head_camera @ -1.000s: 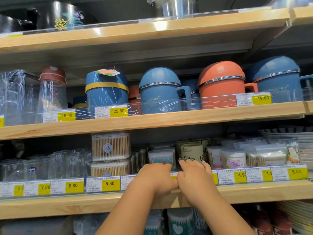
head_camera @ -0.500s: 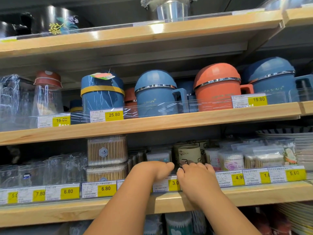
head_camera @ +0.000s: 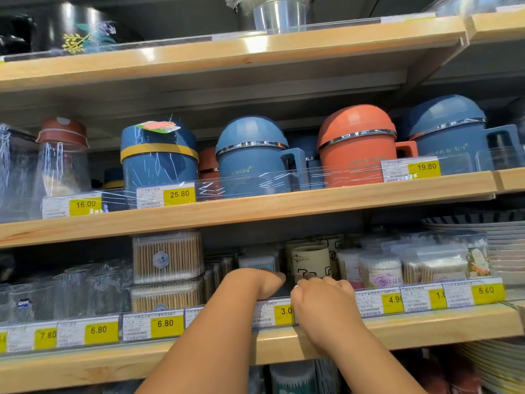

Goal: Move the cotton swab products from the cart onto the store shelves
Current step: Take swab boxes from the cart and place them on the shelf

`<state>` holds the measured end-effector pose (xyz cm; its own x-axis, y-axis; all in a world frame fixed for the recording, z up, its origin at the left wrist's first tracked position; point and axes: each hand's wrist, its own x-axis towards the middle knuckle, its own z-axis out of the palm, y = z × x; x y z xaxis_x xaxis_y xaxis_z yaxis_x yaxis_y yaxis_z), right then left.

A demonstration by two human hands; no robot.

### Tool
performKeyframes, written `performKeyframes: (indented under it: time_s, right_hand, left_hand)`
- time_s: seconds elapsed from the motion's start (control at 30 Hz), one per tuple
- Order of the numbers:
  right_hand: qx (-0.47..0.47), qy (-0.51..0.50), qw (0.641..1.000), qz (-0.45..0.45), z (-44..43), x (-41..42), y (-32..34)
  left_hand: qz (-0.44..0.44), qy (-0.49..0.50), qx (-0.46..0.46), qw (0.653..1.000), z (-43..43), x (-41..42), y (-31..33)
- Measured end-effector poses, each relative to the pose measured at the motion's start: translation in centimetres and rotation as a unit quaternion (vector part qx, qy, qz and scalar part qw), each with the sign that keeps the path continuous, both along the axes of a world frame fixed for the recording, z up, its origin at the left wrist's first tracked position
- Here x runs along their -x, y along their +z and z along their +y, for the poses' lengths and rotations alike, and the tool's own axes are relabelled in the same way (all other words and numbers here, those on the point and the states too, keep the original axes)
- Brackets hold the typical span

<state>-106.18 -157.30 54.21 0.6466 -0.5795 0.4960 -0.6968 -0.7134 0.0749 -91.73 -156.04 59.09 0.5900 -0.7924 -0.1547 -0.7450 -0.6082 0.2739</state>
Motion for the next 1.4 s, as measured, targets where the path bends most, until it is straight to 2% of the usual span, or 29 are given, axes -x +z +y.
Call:
performKeyframes:
  time_s: [0.13,0.23,0.33,0.47,0.6,0.7,0.8,0.97,1.1,1.23,1.3,1.4]
  right_hand:
    - [-0.007,0.004,1.000,-0.008,-0.1,0.1,-0.1]
    - [-0.010,0.011,0.999,-0.029,-0.4,0.0,-0.3]
    - [-0.008,0.017,0.997,-0.077,-0.8,-0.4,-0.6]
    - [-0.020,0.045,0.985,-0.163,0.3,-1.4,-1.4]
    - [-0.017,0.139,0.969,-0.204,4.2,-3.2,-3.2]
    - [-0.014,0.248,0.939,-0.238,7.6,-5.0,-5.7]
    - [-0.060,0.354,0.903,-0.236,11.7,-7.4,-9.0]
    - [-0.121,0.477,0.858,-0.151,19.5,-12.5,-16.0]
    - [-0.234,0.529,0.816,-0.005,26.6,-16.4,-24.2]
    - [-0.311,0.532,0.768,0.172,31.8,-19.0,-33.6]
    - [-0.354,0.527,0.731,0.252,34.3,-19.7,-37.9]
    - [-0.413,0.504,0.685,0.326,37.9,-20.1,-43.0]
  left_hand:
    - [-0.019,-0.004,0.012,1.000,0.0,0.1,-0.1]
    - [-0.101,-0.040,0.055,0.993,2.0,1.6,0.3]
    - [-0.198,-0.060,0.133,0.969,5.0,3.2,-0.2]
    - [-0.248,-0.074,0.240,0.936,9.8,4.7,-3.5]
    - [-0.263,-0.038,0.324,0.908,16.0,4.8,-7.6]
    - [-0.279,0.009,0.364,0.888,21.1,3.9,-11.0]
    - [-0.274,0.089,0.343,0.894,26.7,2.0,-15.1]
    - [-0.204,0.279,0.219,0.912,37.0,-1.7,-24.3]
    - [-0.110,0.405,0.106,0.901,44.5,-2.8,-33.1]
    - [0.003,0.473,0.025,0.881,50.7,-2.4,-41.4]
    - [0.050,0.495,-0.019,0.867,53.7,-2.5,-45.7]
    - [0.098,0.484,-0.090,0.865,56.7,-3.0,-50.6]
